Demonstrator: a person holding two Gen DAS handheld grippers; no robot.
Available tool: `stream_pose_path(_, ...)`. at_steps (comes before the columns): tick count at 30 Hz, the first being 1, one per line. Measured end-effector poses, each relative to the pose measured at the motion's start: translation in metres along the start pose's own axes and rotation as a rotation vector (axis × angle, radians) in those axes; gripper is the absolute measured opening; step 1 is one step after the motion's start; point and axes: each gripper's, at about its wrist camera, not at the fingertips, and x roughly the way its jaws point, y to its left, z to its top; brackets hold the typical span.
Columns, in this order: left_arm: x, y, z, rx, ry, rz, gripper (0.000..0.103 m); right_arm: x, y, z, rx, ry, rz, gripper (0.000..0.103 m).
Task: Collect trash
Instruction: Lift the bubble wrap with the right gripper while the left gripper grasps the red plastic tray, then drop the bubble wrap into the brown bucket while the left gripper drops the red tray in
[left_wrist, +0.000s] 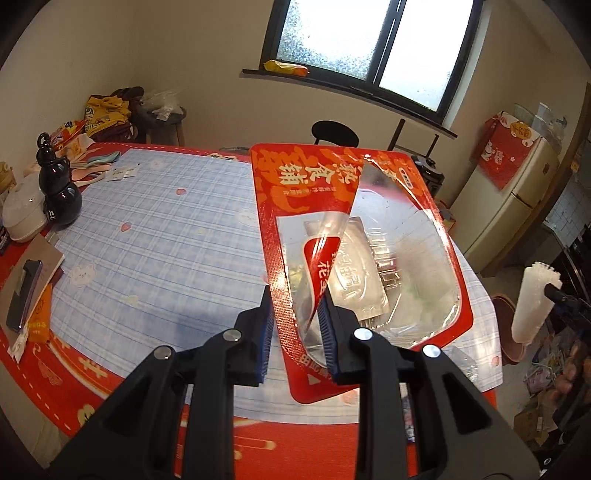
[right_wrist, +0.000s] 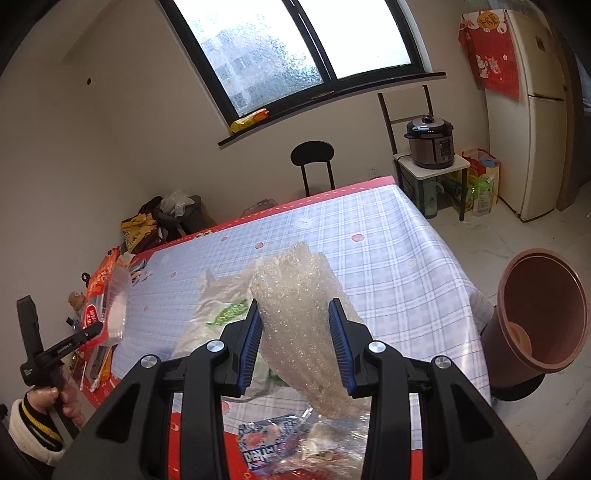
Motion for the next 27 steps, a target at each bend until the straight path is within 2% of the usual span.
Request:
stream_pose_path(8,0.005,-0.102,-0.016,0.069,0.013,-0.049,0.026,-0.012,-0.087,0.009,-0.07,0.01,-0.137,0.036)
stream_pose_path(15,0.031,-0.19,-0.028,0.123,0.048,-0.11,0.026,-0.01,-0.194,0.022,-0.134,0.056,-0.335,0.036)
stream_pose_path(18,0.043,-0.222,-0.033,0.148,0.077,-0.137,0.027,-0.002,-0.236,0.024,-0.136,0.085,-0.408,0.036)
stream_pose_path(23,0.059,-0.264,-0.038,0.204,0.114,-0.171,0.027,0.004,-0.283,0.031,-0.129,0.079,-0.47,0.039)
stream_pose_path(26,0.065,-0.28,-0.037,0.232,0.123,-0.191,0.027,0.002,-0.301,0.038,-0.083,0.059,-0.495,0.051)
stream_pose_path(27,0.067,-0.288,-0.037,0.245,0.125,-0.2,0.027,-0.001,-0.304,0.04,-0.068,0.046,-0.496,0.059)
